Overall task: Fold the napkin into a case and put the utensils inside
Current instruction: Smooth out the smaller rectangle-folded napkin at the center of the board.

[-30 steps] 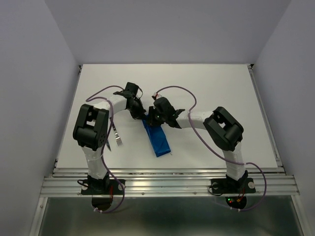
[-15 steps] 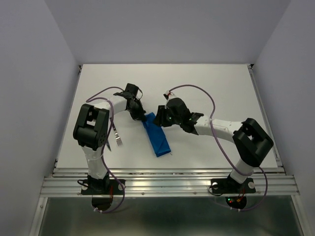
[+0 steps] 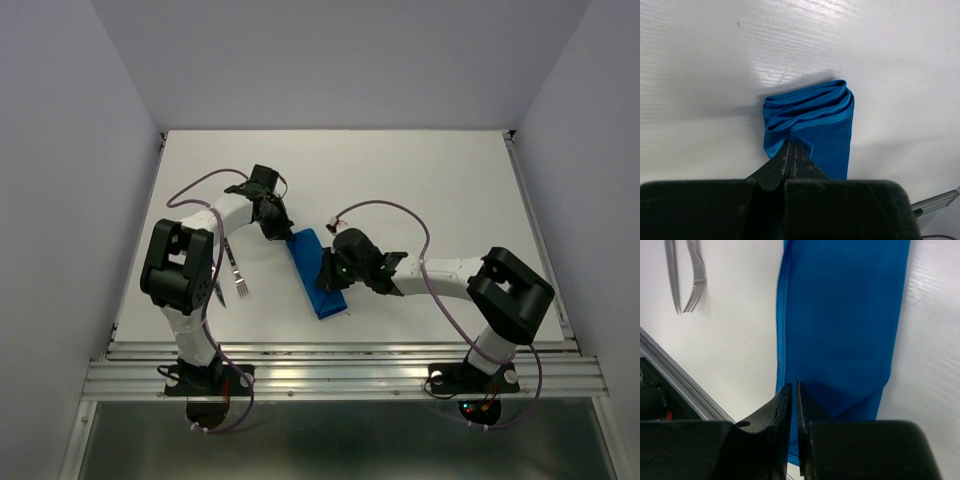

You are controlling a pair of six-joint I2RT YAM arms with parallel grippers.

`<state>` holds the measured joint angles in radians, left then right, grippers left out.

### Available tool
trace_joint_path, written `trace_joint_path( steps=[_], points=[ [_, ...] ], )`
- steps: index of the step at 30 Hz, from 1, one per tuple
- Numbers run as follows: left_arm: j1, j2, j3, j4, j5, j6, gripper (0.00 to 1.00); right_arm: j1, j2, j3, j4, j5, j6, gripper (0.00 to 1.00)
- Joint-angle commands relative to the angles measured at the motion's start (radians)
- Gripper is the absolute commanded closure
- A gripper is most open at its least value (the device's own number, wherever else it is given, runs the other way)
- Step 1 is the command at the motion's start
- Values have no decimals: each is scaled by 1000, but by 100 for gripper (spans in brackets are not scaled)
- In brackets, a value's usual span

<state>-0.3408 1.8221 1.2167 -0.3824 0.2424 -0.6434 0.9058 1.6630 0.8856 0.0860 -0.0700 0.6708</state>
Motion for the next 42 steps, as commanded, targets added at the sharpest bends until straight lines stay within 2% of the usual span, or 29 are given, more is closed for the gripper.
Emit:
trace_joint_path(
  steps=[1,6,9,10,11,12,13,15,18,20,23,28,36,42],
  points=[
    [-3,-107,-6,-21,-54,31,100,1,41,-4,43,35,15,87],
    [-4,-138,-46,-21,-77,47,84,1,43,-4,46,39,16,88],
    [-9,-153,-74,-4,-77,56,67,1,41,-2,46,38,15,88],
    [-12,-165,-81,0,-87,56,60,1,43,1,46,38,15,88],
    [-15,-173,-88,11,-97,53,44,1,43,3,44,38,16,88],
    [-21,-182,-101,16,-104,54,36,1,46,3,44,38,15,87],
    [-23,-202,-109,28,-118,53,21,1,47,4,44,39,13,87],
    [-24,-224,-137,49,-108,54,15,1,49,6,44,39,13,87],
    [-26,-262,-181,105,-89,48,17,1,55,12,43,36,12,87],
    [-24,-283,-200,137,-89,39,29,1,58,13,41,33,12,87],
    [-26,-309,-227,164,-101,18,36,1,57,16,38,33,12,87],
    [-26,-337,-275,220,-86,-4,36,1,52,16,37,33,9,87],
    [-26,-247,-256,237,-123,-24,45,1,32,10,35,27,1,87],
    [-26,-182,-246,264,-121,-39,51,1,-54,-13,6,33,-10,87]
  ],
)
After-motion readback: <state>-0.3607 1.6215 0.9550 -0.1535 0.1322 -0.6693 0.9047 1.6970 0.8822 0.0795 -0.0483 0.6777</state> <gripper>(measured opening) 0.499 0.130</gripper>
